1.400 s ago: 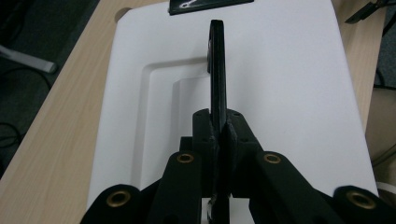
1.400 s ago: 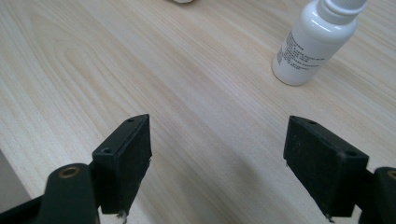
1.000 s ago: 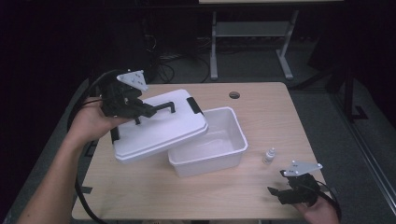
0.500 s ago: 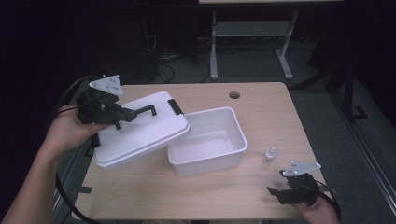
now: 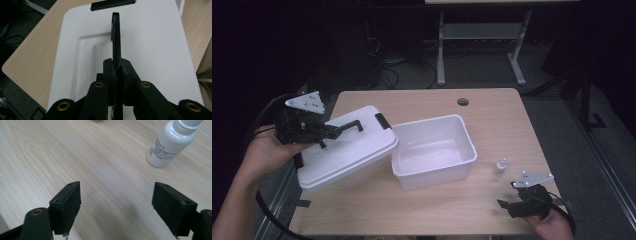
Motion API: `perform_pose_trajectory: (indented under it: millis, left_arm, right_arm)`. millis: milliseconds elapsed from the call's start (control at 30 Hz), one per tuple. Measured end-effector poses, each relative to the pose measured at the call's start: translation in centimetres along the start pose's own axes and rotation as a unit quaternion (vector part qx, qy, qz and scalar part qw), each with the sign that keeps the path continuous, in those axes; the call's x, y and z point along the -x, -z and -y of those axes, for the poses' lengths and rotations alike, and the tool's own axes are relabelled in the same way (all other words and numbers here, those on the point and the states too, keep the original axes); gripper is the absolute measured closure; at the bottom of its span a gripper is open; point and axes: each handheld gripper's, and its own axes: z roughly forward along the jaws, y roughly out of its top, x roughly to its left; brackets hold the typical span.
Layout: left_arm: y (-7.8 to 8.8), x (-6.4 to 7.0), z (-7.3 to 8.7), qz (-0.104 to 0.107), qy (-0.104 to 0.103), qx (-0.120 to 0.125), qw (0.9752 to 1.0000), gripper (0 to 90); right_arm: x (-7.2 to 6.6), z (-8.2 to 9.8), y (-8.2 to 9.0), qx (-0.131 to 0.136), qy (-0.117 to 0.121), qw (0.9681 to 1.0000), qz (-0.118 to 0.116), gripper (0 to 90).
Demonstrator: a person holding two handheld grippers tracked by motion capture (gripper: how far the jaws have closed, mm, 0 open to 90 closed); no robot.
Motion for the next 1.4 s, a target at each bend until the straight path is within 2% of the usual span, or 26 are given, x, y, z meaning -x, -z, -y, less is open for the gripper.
perform_pose_trajectory:
  millis: [500,600,833,1300,1400]
  left_arm:
    - [-0.1,-0.4,3.3,-0.004,0.021,0.0,0.9998,84.1]
    - [-0.3,-0.5,4.4,-0.001,0.033,0.003,0.9995,84.1]
    - [-0.8,-0.6,5.4,-0.001,0.038,-0.005,0.9993,84.1]
    - [-3.1,-0.4,7.5,0.014,0.051,-0.009,0.9986,84.1]
    - [-3.8,-0.4,8.2,0.016,0.055,-0.016,0.9982,84.1]
  right_arm:
    - [0.1,-0.1,-0.3,-0.005,0.002,1.0,0.005,22.7]
    - [0.0,-0.1,-0.3,-0.008,0.002,1.0,0.004,22.6]
    - [0.1,-0.1,-0.4,-0.006,-0.003,1.0,0.001,22.5]
    - [0.2,-0.2,-0.5,-0.008,0.003,0.9999,0.006,22.5]
    - [0.2,-0.2,-0.5,-0.008,0.002,0.9999,0.007,22.5]
